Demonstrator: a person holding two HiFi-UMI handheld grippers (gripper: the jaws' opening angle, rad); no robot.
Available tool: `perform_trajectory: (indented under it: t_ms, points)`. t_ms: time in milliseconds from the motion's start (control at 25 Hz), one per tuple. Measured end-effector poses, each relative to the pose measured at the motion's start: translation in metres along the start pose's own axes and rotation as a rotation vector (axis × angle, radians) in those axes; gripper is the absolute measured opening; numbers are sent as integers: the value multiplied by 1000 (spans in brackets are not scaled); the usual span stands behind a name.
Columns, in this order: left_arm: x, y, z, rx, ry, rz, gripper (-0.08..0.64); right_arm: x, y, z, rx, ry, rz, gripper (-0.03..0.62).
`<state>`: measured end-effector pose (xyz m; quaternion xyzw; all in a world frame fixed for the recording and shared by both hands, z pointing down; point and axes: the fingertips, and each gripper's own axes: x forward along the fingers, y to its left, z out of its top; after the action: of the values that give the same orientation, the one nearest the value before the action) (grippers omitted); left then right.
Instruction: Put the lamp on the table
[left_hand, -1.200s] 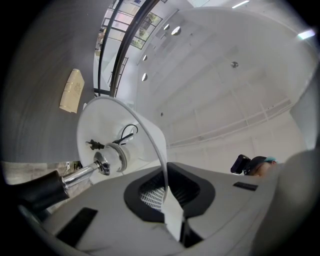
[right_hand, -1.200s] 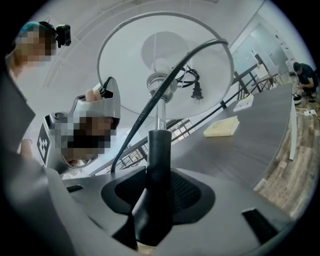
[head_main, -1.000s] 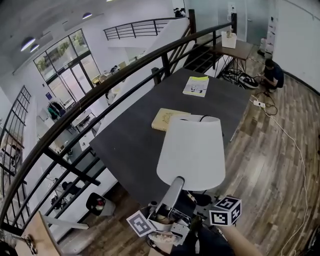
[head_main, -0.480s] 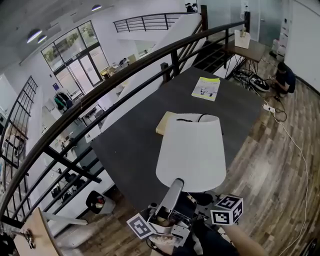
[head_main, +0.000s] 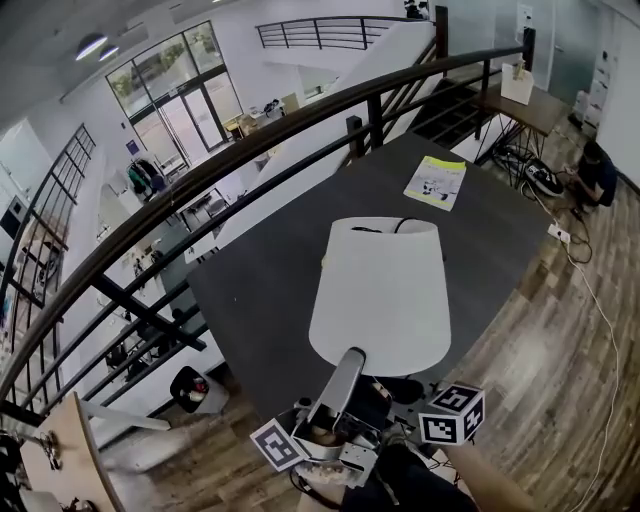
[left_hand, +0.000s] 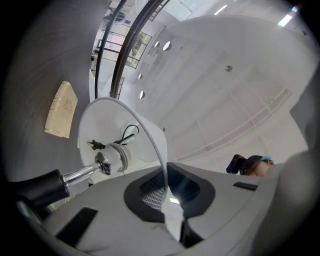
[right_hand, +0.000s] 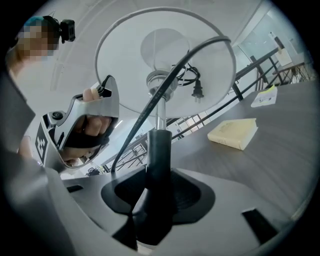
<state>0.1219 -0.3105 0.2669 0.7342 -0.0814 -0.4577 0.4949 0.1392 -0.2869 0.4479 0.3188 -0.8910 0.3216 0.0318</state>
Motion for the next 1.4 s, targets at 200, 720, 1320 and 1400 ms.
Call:
perform_trajectory:
  t_ms: [200,720,1320,1400]
  points:
    - [14,16,6,26,-30,16,17,5,-20,10,-5,17,32,176]
    - [19,48,14,59,-83,51,17,15,-52,11,-23,51,67,176]
    - [27,88,63,47,-98,80,18,66,-89,26,-32,73,67,176]
    - [29,94,74,43,-96,80,18,77,-94,29,-37,79,60,176]
